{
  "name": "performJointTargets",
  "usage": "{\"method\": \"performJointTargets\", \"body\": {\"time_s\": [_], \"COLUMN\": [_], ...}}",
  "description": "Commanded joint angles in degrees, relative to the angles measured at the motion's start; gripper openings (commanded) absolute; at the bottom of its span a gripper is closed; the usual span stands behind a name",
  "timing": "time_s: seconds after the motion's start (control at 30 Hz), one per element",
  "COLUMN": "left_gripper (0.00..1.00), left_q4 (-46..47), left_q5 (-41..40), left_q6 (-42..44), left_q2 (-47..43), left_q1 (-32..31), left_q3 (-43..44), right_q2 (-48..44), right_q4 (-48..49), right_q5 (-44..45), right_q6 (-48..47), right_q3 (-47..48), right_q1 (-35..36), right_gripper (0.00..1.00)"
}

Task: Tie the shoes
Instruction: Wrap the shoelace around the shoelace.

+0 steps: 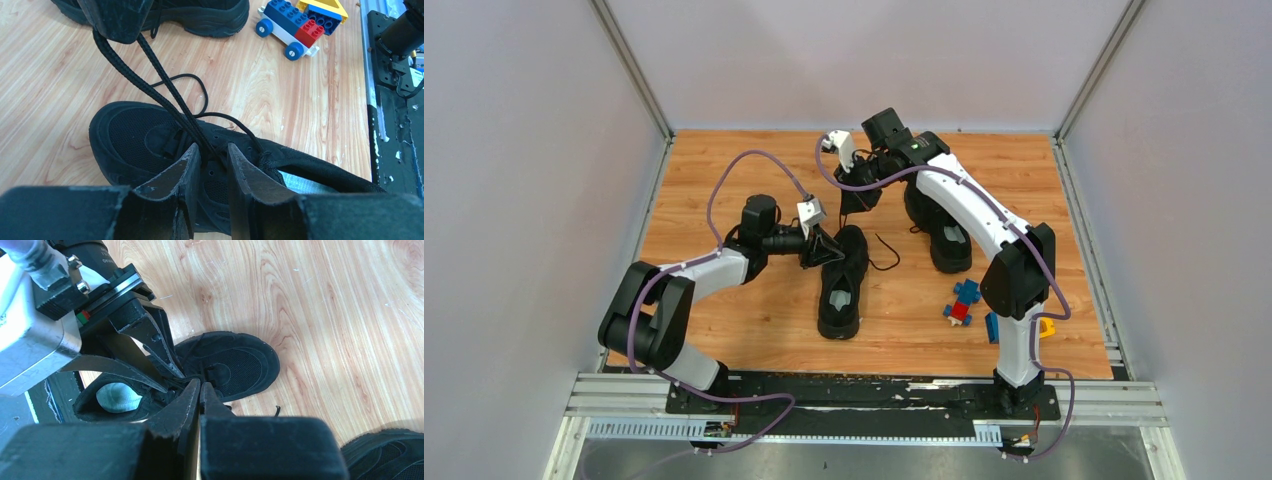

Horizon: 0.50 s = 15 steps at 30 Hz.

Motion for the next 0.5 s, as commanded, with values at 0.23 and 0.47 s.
{"method": "performJointTargets", "body": {"time_s": [0.23,0.47], "left_gripper": [0.27,0.13], "left_q4": [0.2,0.3], "left_q5": [-1.0,-1.7], "left_q6": [-0.2,-0.5], "left_q2": [-0.3,-0.3], "left_q1": [0.1,0.1], "left_q3": [-0.3,-0.5], "right_q2": [-1.4,-1.4], "right_q4": [1.6,1.6], "right_q5": [-1.1,-1.2], "right_q6": [-0.2,-0.4], "right_q3": [0.6,-0.1], "right_q1": [-0.5,-0.6], "right_gripper": [0.00,0.00]}}
